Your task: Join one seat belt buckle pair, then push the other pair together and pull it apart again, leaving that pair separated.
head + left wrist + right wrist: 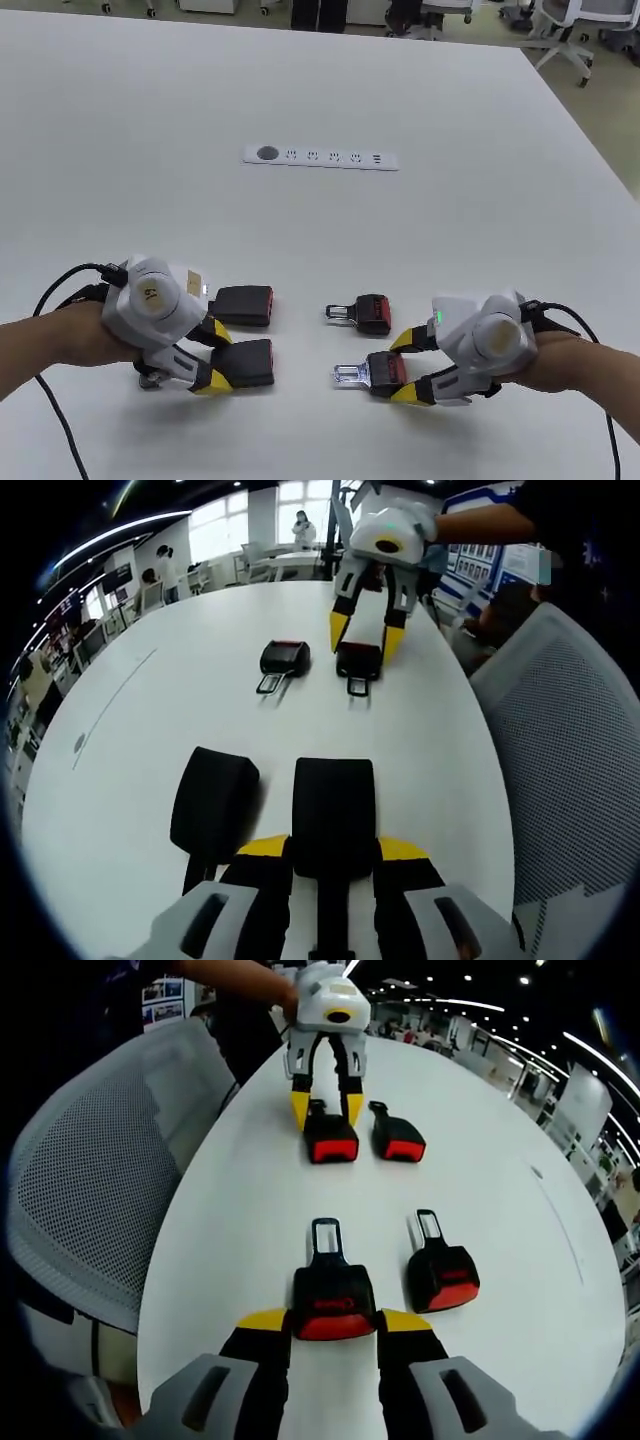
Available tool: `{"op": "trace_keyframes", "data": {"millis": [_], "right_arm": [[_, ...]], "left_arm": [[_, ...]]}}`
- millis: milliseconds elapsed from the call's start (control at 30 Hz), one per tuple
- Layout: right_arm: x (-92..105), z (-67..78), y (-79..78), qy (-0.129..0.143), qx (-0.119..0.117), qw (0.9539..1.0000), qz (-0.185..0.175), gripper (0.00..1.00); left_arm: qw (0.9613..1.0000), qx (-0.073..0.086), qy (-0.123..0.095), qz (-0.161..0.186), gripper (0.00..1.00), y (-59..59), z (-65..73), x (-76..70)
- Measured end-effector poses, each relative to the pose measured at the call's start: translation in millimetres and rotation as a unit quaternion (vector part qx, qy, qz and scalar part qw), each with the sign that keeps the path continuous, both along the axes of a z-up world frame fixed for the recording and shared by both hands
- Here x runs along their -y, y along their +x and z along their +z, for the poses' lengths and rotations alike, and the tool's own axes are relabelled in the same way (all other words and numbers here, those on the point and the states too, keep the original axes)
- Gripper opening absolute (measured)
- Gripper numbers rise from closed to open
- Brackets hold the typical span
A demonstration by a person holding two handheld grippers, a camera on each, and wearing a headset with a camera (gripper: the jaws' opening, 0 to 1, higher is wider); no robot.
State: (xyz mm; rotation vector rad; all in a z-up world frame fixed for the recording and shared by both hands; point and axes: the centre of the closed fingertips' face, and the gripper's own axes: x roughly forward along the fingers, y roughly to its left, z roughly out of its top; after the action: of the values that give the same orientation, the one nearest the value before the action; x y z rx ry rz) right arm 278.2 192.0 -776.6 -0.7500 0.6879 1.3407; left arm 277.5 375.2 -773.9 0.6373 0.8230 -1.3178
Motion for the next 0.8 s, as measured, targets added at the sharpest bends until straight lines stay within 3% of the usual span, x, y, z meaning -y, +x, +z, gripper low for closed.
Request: {"op": "trace_keyframes", "data": {"millis": [333, 800], "right_arm": [[-0.4, 3.9, -2.8, -0.002, 0.001, 1.0, -0.003, 0.3], [-3.2, 4.6, -1.8, -0.007, 0.005, 0.9999, -0.012, 0.3]], "left_arm": [[0.9992, 0.0, 0.016, -0.036, 0.32, -7.4, 3.5, 5.5], [0.9987, -0.01, 0.024, -0.045, 0.32, -5.3, -1.5, 2.3]]}}
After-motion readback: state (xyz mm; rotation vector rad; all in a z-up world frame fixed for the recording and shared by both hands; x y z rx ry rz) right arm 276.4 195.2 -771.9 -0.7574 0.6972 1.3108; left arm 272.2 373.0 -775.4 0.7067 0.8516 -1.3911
